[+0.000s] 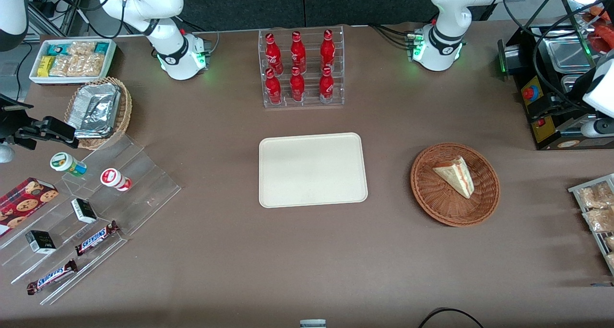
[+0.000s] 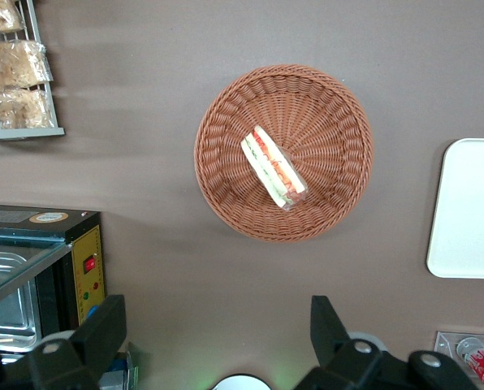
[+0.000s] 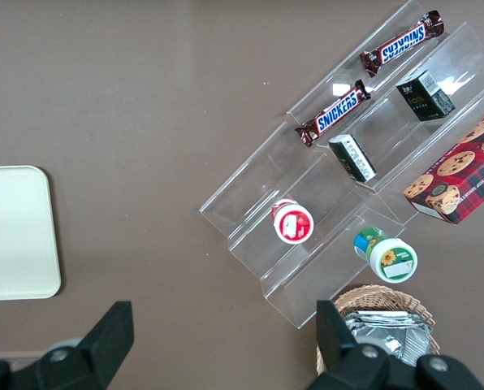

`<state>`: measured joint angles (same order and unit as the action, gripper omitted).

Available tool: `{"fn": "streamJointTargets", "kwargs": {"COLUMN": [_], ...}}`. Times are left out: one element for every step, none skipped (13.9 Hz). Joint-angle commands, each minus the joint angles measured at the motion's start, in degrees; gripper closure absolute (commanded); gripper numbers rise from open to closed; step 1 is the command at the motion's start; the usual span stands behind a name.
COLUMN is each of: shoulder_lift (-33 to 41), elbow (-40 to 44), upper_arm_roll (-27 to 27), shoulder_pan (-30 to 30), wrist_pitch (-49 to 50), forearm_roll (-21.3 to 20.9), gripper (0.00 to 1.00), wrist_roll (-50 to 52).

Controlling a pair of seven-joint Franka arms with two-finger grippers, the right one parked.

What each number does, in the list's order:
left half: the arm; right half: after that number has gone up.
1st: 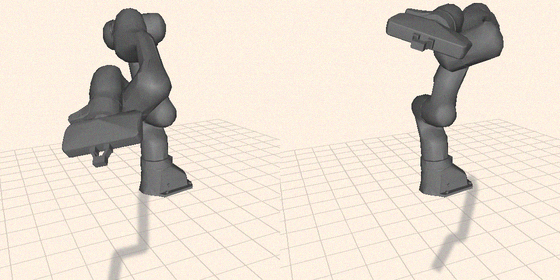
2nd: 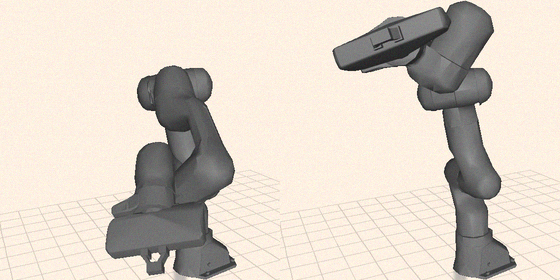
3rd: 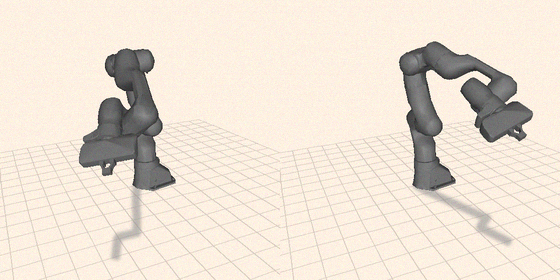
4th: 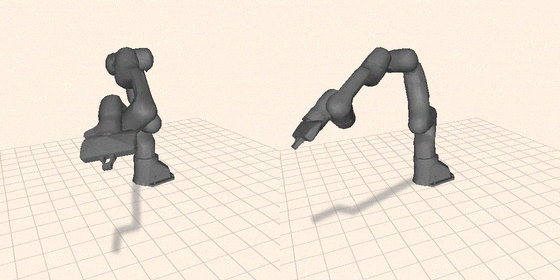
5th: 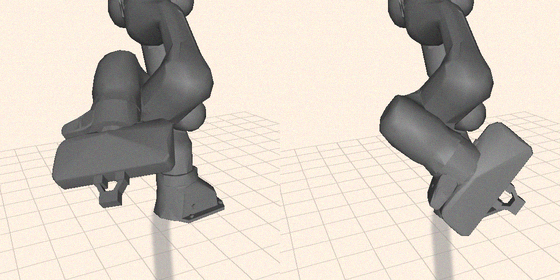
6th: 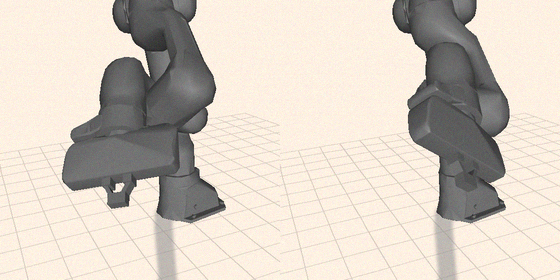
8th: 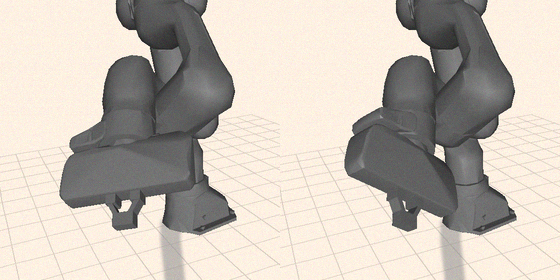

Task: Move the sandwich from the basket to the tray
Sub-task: 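Move the left gripper over the wicker basket toward the sandwich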

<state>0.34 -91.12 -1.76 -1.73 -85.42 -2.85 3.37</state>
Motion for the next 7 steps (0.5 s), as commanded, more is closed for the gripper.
{"fn": "streamJointTargets", "kwargs": {"shoulder_lift": [0.10, 0.01, -0.08, 0.10, 0.62, 1.32, 1.94], "elbow": [0.68, 0.42, -0.28, -2.46, -5.27, -8.69, -12.21], "upper_arm_roll": [0.62, 0.62, 0.62, 0.53, 0.53, 0.62, 0.53], "shoulder_pan": [0.94, 0.94, 0.94, 0.85, 0.85, 0.85, 0.76], "wrist_pitch": [0.78, 0.60, 0.51, -0.10, -1.32, -3.25, -6.14], "forearm_roll": [-0.05, -0.05, -0.05, 0.30, 0.91, 1.00, 1.00], "gripper": [0.00, 0.00, 0.00, 0.00, 0.00, 0.00, 0.00], "wrist_roll": [-0.04, -0.03, -0.12, -0.21, -0.21, -0.30, -0.04]}}
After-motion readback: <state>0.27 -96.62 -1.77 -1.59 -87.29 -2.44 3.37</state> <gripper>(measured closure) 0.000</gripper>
